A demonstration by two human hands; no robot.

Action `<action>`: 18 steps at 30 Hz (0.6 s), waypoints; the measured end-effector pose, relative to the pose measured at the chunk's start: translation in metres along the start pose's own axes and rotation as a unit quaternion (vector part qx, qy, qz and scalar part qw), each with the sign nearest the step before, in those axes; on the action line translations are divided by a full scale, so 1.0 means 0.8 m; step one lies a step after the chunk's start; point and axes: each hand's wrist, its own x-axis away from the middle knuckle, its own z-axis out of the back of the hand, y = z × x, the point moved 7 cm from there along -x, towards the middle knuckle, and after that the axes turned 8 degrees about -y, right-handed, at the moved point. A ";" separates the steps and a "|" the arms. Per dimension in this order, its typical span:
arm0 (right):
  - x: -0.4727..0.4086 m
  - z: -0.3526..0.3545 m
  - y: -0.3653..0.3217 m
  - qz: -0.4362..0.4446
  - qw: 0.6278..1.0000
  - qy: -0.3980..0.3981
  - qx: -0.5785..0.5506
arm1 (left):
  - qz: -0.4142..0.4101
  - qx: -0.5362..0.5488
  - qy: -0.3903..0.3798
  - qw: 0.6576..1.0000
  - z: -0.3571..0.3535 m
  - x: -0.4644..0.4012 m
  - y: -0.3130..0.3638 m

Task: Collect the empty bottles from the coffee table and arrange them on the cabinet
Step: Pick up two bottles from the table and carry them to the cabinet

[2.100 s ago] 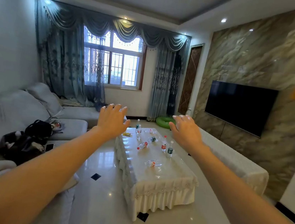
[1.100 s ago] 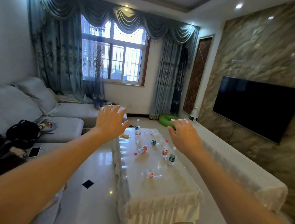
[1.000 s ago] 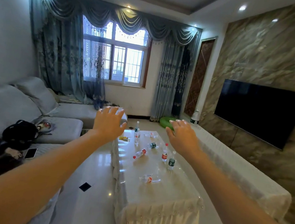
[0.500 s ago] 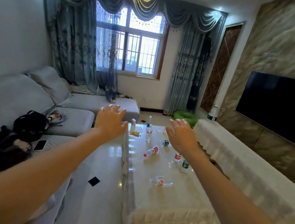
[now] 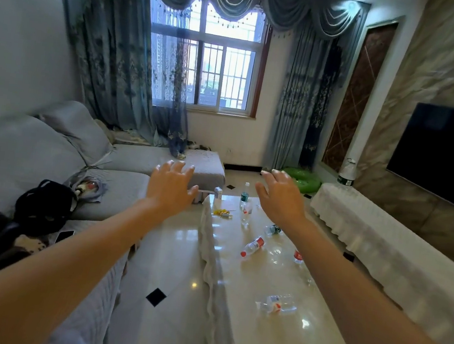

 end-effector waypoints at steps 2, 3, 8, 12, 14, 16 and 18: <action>-0.028 -0.018 -0.005 0.001 1.000 -0.008 0.004 | -0.001 0.006 -0.001 1.000 -0.014 -0.022 -0.014; -0.041 -0.027 -0.006 0.002 1.000 -0.010 0.005 | -0.002 0.007 0.000 1.000 -0.021 -0.033 -0.020; -0.116 -0.074 0.000 0.008 1.000 -0.016 0.003 | 0.006 0.016 -0.001 1.000 -0.063 -0.099 -0.050; -0.189 -0.105 0.020 0.011 1.000 -0.013 0.002 | 0.013 0.014 -0.007 1.000 -0.096 -0.167 -0.062; -0.230 -0.114 0.032 0.014 1.000 -0.006 0.004 | 0.015 0.008 -0.007 1.000 -0.109 -0.207 -0.068; -0.273 -0.122 0.044 0.016 1.000 0.000 0.001 | 0.016 0.006 -0.004 1.000 -0.119 -0.248 -0.073; -0.313 -0.133 0.055 0.016 1.000 -0.005 -0.001 | 0.020 0.005 0.002 1.000 -0.129 -0.285 -0.079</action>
